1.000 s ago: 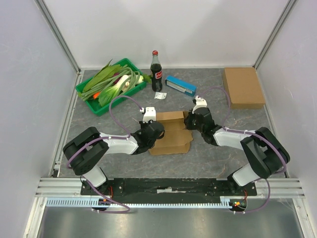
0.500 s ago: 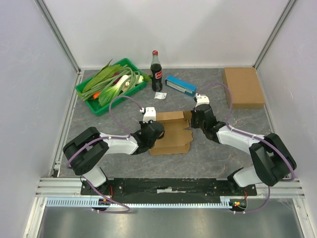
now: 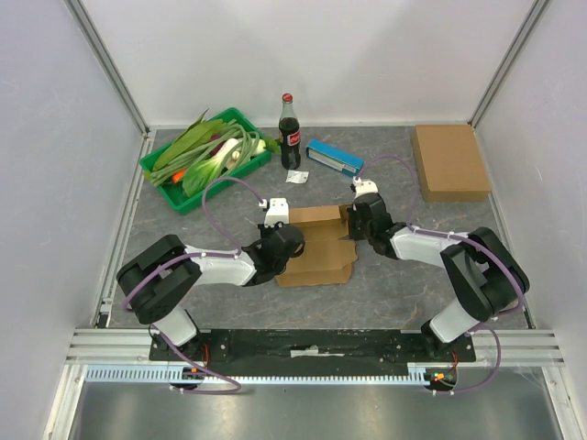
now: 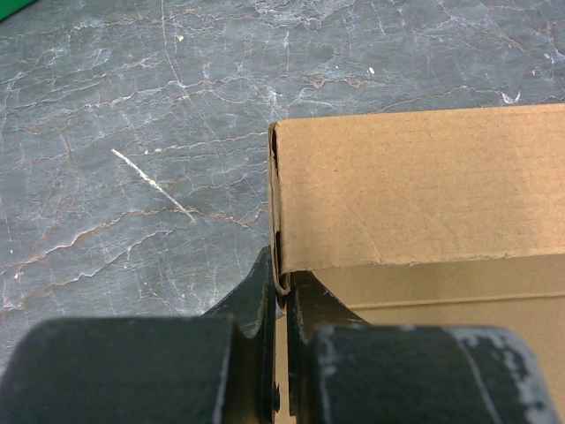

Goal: Fold the paper box

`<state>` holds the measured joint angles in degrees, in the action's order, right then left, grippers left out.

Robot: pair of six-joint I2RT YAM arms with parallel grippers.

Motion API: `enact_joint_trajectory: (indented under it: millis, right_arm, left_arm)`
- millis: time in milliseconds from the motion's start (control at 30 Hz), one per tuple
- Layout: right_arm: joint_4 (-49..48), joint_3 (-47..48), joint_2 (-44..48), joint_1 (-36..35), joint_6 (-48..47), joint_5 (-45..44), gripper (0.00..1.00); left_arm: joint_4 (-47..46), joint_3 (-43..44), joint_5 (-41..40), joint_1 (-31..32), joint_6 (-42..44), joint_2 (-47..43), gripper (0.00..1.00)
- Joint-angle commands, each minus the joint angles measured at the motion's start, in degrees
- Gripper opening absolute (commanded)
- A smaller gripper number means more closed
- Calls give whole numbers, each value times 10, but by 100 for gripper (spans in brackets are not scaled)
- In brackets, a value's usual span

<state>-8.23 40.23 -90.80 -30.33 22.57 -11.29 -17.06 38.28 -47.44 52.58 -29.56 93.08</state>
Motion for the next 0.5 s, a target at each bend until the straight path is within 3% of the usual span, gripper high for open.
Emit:
enact_joint_trajectory:
  millis: [0,200,467]
  right_arm:
    - [-81,-11,19,-5,46,57,0]
    - [-153,-30,-3,-10,101,108,0]
    - [-191,-49,-68,-16,127,102,0]
  left_arm:
    - [-17,0,-13,3,-10,-5,2]
    - [-17,-2,-10,2,-11,-10,2]
    - [-16,-4,-11,2,-12,-13,2]
